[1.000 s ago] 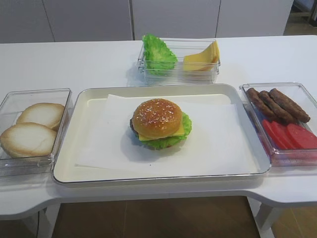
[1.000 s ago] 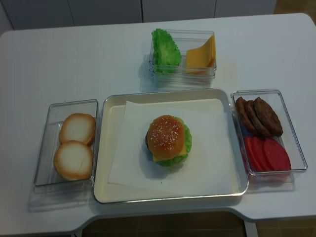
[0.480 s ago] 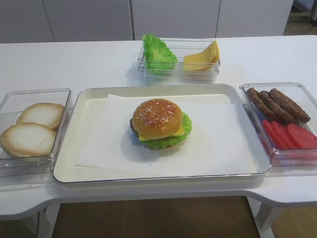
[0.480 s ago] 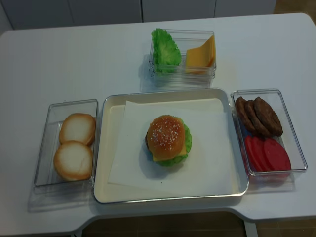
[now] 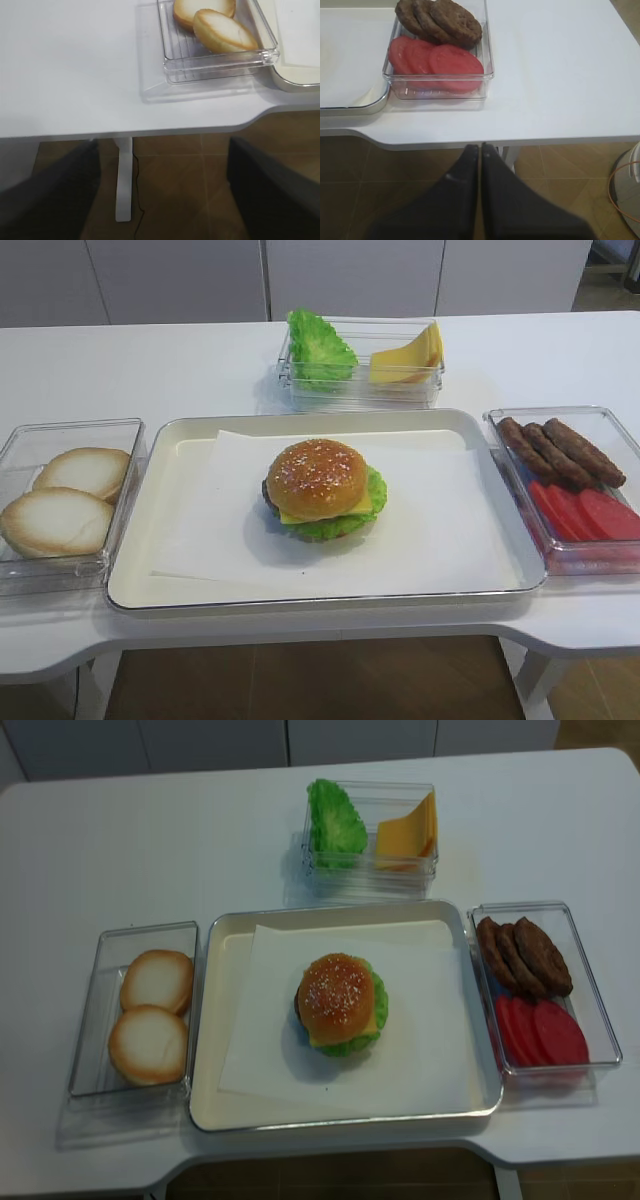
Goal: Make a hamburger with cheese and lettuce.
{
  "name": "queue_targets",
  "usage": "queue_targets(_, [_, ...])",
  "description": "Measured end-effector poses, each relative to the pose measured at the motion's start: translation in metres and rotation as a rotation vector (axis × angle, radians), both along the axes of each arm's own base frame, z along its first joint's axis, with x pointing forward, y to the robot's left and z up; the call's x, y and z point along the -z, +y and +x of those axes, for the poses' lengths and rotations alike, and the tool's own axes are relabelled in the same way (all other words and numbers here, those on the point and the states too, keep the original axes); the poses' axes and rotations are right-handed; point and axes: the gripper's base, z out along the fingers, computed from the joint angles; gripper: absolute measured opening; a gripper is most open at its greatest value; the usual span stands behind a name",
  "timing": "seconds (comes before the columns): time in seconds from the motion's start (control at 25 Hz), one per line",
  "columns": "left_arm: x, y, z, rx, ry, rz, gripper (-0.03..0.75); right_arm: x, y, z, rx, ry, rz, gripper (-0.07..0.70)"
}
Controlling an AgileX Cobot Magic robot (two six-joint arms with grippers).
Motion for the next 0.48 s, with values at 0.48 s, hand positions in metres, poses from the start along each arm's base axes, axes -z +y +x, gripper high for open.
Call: queue_targets(0.48, [0.0042, -0.0004, 0.0024, 0.005, 0.012, 0.000, 0.586, 0.0000, 0.0000, 0.0000, 0.000, 0.000, 0.000, 0.084])
